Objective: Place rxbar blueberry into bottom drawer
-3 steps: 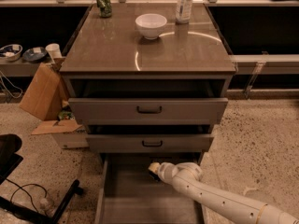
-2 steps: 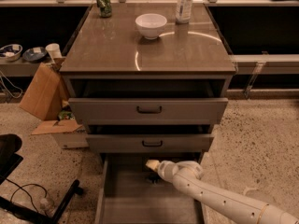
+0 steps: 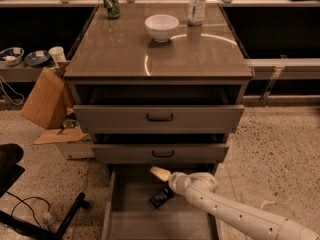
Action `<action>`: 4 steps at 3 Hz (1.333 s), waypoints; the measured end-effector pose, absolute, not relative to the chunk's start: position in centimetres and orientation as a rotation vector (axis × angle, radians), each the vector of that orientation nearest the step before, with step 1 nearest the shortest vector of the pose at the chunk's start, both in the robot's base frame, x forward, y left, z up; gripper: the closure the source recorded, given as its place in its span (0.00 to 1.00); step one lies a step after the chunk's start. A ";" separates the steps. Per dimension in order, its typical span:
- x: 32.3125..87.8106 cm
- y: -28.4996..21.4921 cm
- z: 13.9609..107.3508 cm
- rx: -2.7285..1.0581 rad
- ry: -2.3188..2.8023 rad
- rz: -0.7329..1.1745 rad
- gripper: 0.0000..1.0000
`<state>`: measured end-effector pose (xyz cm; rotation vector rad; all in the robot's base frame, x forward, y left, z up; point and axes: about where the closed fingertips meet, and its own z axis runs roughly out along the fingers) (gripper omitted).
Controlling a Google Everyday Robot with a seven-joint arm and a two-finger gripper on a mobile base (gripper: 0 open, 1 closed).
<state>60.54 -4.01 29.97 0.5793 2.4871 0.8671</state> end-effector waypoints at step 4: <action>48.4 -8.8 51.6 0.187 2.850 0.637 0.00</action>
Offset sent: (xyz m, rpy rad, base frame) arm -0.1292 -0.0701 0.1378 -0.1613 0.2463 0.4037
